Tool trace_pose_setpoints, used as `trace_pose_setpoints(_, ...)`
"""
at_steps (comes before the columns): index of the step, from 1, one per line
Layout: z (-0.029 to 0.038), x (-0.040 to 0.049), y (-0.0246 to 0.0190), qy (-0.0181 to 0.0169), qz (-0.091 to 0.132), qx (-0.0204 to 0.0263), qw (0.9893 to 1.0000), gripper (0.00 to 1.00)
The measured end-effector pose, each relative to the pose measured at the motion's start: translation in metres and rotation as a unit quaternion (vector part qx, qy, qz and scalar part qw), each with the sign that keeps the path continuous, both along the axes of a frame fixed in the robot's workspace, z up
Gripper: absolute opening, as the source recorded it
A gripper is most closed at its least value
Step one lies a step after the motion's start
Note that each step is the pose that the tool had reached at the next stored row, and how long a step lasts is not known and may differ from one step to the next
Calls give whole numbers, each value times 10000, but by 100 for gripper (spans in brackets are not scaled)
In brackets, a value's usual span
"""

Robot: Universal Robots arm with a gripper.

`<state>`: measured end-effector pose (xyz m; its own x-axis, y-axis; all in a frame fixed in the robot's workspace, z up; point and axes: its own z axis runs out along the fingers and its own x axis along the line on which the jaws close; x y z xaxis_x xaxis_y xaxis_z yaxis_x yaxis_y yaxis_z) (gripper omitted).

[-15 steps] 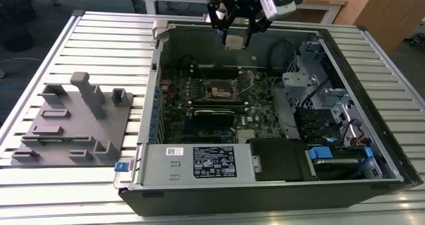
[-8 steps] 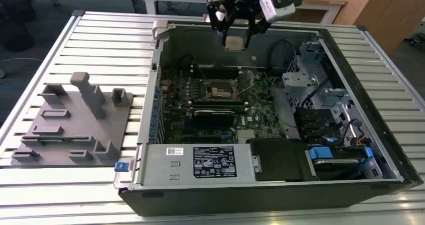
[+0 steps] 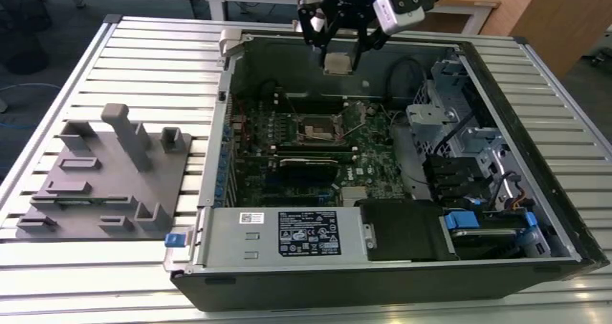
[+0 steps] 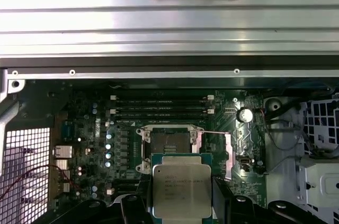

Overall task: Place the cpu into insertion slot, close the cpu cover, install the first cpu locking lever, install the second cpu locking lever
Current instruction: 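Place the cpu into insertion slot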

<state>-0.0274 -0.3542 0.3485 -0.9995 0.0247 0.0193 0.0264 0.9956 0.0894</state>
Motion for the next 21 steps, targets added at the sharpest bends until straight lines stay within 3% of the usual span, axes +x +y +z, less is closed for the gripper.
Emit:
trace_pose_setpoints(8,-55,0,0,0,0,-1,10000,54)
trace_pose_setpoints(21,-91,0,0,0,0,-1,10000,54)
